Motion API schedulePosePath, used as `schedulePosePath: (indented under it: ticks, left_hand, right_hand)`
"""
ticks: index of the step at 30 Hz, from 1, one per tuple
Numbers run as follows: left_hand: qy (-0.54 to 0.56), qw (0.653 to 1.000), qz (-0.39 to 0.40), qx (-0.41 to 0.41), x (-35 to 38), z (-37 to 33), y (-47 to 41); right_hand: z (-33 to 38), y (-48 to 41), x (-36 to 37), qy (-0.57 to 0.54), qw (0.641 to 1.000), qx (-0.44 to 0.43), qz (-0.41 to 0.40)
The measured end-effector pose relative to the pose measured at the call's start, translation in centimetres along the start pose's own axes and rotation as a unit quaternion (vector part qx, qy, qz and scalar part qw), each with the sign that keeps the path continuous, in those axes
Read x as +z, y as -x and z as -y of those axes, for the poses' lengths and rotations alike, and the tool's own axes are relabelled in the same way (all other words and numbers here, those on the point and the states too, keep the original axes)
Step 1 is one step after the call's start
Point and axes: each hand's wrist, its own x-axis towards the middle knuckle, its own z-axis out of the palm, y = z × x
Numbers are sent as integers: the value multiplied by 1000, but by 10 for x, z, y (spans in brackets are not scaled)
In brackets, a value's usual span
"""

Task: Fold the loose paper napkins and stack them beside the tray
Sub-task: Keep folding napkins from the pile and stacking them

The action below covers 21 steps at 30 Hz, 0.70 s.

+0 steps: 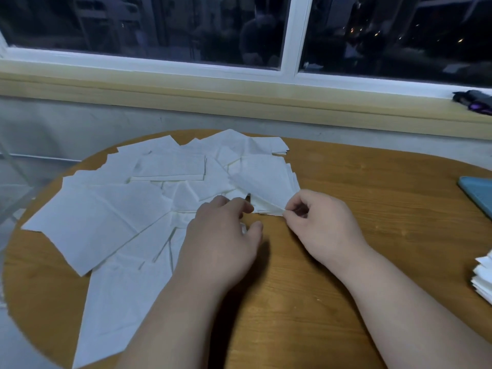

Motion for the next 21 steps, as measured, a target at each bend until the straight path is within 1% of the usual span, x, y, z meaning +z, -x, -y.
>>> schedulePosePath:
  ticks: [3, 7, 12, 16, 21]
  left_hand:
    - [1, 999, 19, 41, 2, -4, 3]
    - [-22, 994, 57, 91, 9, -11, 11]
    - [-71, 977, 109, 171, 23, -22, 27]
    - [-90, 967, 96, 217, 34, -24, 36]
    - [-100, 960, 93, 245, 38, -25, 38]
  right_hand:
    - [-6, 22, -20, -15, 1000, 26, -8]
    - [-20, 57, -46, 11, 999, 48, 12]
    - [-39, 96, -68, 5, 995, 92, 35]
    - [-53, 114, -80, -11, 994, 100, 50]
    - [-58, 123, -93, -60, 992, 96, 46]
